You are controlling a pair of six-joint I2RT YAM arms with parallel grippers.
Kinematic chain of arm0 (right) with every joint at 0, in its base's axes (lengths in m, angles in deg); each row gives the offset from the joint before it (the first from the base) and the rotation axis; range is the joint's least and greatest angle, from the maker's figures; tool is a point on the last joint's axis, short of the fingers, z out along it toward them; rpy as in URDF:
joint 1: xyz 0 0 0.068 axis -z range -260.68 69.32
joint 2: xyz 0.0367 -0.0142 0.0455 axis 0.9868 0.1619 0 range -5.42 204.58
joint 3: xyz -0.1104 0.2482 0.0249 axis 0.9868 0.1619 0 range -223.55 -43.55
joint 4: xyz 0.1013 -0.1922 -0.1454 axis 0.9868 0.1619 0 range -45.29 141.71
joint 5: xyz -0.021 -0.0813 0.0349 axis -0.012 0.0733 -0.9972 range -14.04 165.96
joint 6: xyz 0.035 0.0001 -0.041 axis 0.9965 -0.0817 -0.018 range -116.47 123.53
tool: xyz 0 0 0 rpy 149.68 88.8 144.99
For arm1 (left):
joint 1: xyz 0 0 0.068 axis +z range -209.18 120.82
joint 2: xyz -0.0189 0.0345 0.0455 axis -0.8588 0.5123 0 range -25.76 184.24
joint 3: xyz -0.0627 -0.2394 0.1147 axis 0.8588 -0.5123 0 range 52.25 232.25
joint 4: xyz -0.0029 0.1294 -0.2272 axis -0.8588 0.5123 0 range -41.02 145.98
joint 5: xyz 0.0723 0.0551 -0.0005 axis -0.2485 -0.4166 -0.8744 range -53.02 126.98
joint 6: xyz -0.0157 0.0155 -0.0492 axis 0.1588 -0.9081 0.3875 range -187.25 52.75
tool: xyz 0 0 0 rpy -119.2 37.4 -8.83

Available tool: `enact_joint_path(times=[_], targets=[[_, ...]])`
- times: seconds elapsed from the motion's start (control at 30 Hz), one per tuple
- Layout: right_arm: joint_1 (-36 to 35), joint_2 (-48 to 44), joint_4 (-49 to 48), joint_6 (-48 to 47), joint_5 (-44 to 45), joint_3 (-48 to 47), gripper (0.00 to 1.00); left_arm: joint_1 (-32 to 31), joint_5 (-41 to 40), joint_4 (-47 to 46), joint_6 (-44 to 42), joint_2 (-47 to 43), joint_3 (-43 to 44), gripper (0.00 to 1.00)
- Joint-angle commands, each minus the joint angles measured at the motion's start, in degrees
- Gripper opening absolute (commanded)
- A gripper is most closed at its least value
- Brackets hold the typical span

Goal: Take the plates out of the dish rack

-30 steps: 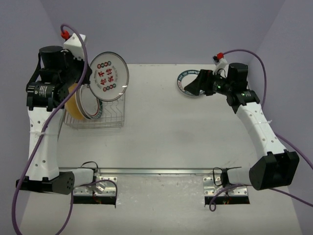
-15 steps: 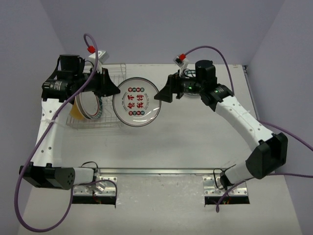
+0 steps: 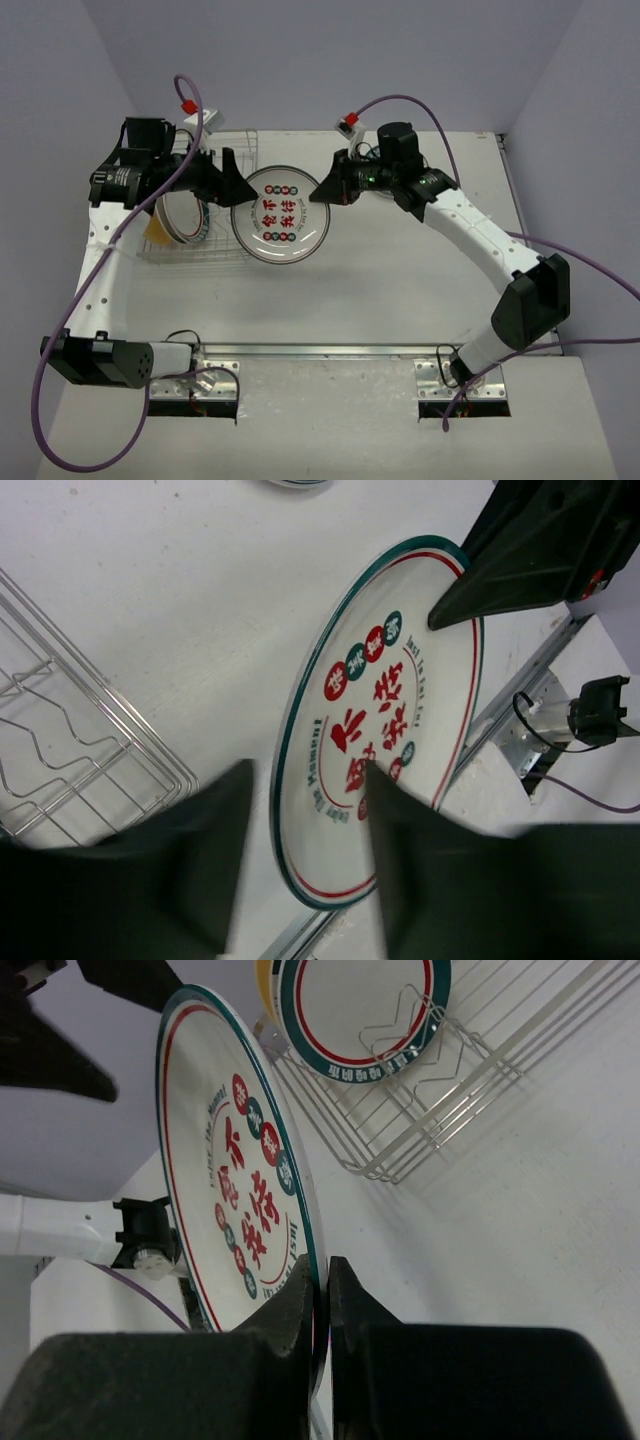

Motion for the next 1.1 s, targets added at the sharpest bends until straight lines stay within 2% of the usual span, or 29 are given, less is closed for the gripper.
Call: enact_joint_path(times=[0.0, 0.1, 0.2, 0.27, 0.43, 0.57, 0.77, 1.07], targets=[[4.0, -0.2, -2.0, 2.4, 1.0, -1.0, 0.00, -0.2, -5.8, -5.0, 2.8, -2.2, -0.4, 1.00], [9.5, 1.0, -2.2, 5.4, 1.0, -1.3, 0.00, -0.1, -18.5, -6.9, 6.6, -2.5, 1.6, 1.00], [17.9, 3.1, -2.2, 7.5, 4.8, -2.5, 0.00, -0.1, -33.8, -10.0, 10.8, -4.0, 1.4, 1.00], [22.5, 5.2, -2.2, 8.6, 7.9, -3.4, 0.00, -0.1, -37.9, -11.4, 11.8, -5.2, 0.5, 1.00], [31.8, 11.2, -2.1, 11.5, 18.7, -6.2, 0.00, -0.1, -39.1, -11.5, 12.3, -5.7, -1.5, 1.00], [35.4, 17.5, -2.3, 12.3, 21.7, -9.5, 0.00, -0.1, -40.9, -12.2, 13.1, -6.1, -2.5, 1.00], [36.8, 25.9, -2.7, 12.7, 22.7, -14.6, 0.00, -0.1, -43.1, -13.3, 14.5, -7.0, -5.0, 1.00], [36.8, 31.4, -2.7, 12.2, 22.2, -17.0, 0.02, -0.1, -45.1, -12.8, 13.5, -8.3, -6.9, 1.00]])
